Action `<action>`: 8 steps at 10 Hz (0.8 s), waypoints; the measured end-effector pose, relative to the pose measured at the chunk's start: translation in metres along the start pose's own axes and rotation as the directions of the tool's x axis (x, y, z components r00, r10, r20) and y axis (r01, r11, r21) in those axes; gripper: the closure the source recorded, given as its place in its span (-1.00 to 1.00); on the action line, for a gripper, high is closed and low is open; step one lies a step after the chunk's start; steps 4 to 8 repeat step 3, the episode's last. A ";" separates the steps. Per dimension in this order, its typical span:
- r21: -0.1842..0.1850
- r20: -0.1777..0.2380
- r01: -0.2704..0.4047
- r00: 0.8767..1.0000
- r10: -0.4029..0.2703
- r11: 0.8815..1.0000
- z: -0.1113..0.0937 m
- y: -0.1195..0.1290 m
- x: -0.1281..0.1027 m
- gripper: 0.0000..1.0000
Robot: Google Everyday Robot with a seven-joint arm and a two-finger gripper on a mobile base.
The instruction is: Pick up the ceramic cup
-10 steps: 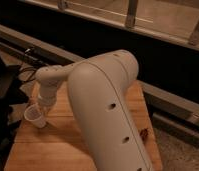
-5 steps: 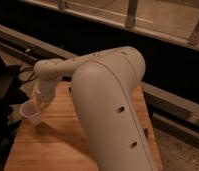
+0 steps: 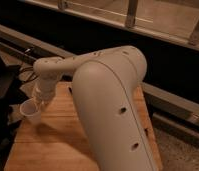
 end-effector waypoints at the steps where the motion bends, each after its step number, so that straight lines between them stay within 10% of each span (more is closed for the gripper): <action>1: 0.000 0.000 0.001 1.000 -0.001 1.000 0.000 0.000 0.000 0.61; 8: 0.001 0.002 0.002 1.000 -0.002 1.000 -0.002 0.001 -0.001 0.61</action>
